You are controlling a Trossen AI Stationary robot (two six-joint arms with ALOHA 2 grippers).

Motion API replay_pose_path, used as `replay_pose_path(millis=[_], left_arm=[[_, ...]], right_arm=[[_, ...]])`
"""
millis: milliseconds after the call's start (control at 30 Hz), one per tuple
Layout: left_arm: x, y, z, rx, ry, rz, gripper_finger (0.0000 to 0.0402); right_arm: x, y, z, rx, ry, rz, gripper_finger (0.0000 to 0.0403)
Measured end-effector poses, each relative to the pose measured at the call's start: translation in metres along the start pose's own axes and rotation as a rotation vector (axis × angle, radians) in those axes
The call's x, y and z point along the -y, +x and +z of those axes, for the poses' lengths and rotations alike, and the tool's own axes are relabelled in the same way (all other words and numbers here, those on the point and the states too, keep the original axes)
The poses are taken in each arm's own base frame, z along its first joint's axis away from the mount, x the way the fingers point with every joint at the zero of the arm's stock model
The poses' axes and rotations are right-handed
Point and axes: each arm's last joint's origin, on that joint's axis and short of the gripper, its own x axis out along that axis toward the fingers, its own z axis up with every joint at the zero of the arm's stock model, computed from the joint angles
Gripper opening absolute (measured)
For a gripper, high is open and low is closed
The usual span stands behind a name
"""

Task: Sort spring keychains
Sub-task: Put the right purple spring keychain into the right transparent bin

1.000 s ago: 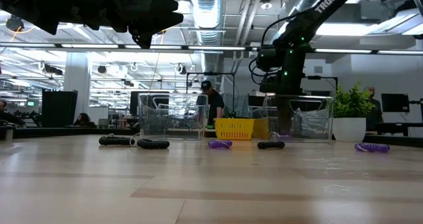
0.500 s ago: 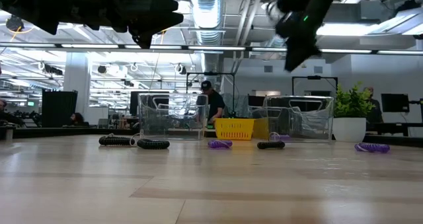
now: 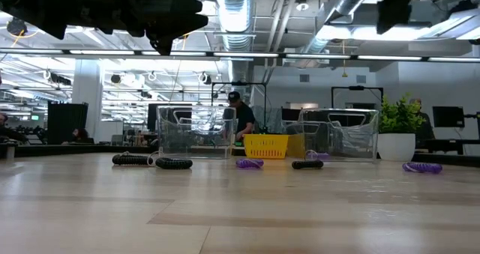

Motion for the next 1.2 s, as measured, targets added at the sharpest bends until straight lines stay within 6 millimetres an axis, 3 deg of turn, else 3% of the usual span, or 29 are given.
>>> replay_pose_path(millis=[333,833,1200], left_arm=[[0.000,0.000,0.000,0.000,0.000,0.000,0.0142],[0.000,0.000,0.000,0.000,0.000,0.000,0.0142],[0.000,0.000,0.000,0.000,0.000,0.000,0.0142]], right_arm=[[-0.043,0.011,-0.014,-0.083,-0.227,0.030,0.0062],[-0.070,0.119,-0.054,-0.290,-0.384,-0.022,0.0062],[-0.075,0.164,-0.069,-0.422,-0.418,-0.083,0.0062]])
